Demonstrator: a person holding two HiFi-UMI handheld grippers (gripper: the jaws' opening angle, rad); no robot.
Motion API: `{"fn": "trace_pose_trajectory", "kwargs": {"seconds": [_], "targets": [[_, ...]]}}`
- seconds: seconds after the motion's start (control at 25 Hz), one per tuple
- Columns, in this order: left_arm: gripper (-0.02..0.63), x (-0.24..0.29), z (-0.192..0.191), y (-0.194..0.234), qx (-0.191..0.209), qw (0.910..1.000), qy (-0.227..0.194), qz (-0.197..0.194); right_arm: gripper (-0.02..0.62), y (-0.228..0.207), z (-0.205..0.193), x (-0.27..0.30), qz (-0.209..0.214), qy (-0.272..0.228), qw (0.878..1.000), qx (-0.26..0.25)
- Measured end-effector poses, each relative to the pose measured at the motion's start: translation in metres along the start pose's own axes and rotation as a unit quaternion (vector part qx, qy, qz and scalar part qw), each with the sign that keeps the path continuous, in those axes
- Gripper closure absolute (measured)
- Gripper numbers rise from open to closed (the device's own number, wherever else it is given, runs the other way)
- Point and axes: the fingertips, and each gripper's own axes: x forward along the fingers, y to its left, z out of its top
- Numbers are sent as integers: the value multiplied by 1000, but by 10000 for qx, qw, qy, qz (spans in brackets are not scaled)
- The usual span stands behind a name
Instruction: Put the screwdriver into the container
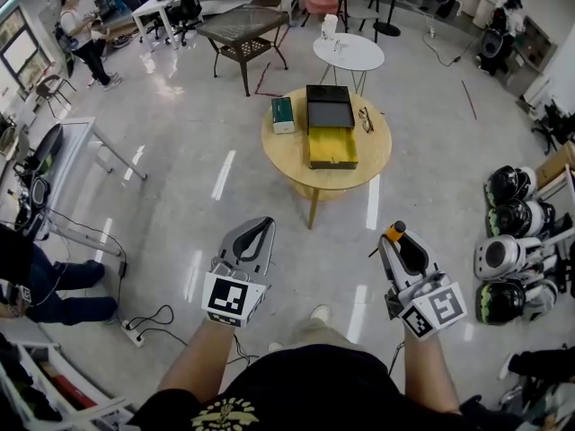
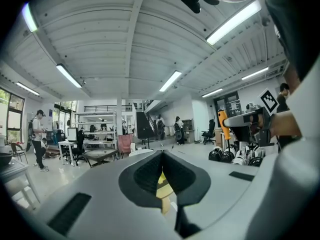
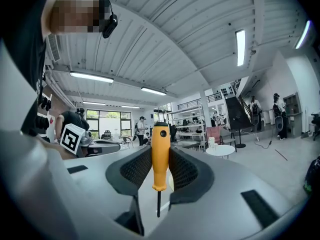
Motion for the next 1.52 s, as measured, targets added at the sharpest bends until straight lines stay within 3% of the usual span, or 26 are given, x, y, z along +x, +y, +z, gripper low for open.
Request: {"fn": "trace_pose_trajectory", "kwargs": {"seconds": [0.56,0.88,1.52], "targets": [[591,49,39,-9,33,9984,-309,474,476,-67,24,8,310,-161,9993,-136],[591,52,44,-11,119,9969,-200,747,476,-93,23,6,404,-242,9989,65],[591,54,53,-19,164,9976,-199,639,476,-97,23,5,527,-255,9983,49]]}}
